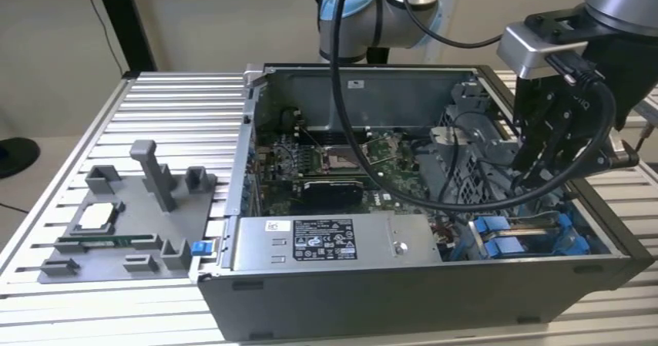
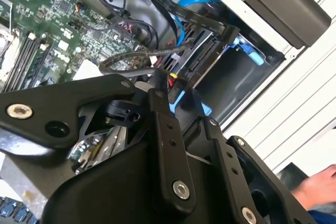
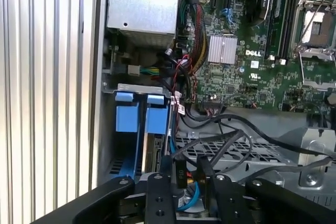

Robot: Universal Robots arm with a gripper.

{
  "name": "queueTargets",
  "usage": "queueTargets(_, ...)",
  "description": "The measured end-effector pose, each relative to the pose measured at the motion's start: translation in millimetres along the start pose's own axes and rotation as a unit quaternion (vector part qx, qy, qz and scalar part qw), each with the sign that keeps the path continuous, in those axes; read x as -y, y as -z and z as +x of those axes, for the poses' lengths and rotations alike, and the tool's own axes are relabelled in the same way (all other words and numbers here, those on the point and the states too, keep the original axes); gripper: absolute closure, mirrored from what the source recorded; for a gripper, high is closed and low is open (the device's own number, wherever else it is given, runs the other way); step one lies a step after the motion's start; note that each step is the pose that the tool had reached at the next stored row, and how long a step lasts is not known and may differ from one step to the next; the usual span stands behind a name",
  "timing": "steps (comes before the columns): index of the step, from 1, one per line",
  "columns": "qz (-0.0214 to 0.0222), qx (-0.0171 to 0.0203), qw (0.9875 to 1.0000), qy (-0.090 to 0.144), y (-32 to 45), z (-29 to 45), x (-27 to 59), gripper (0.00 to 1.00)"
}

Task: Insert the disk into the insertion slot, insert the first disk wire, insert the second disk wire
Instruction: 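Insert the first disk wire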

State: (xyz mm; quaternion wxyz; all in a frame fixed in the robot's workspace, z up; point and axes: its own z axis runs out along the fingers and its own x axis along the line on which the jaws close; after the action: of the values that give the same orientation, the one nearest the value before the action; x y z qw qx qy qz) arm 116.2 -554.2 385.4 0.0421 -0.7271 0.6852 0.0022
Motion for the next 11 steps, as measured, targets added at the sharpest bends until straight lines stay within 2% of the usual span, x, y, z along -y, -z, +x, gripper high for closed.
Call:
queueTargets(4,0.0002,0.0034,1.0000,0.000,0.1,0.0,0.3,0.00)
queueTargets(11,0.0000,0.0043,1.0000,0.000,1.3,0.5,0.5,0.00)
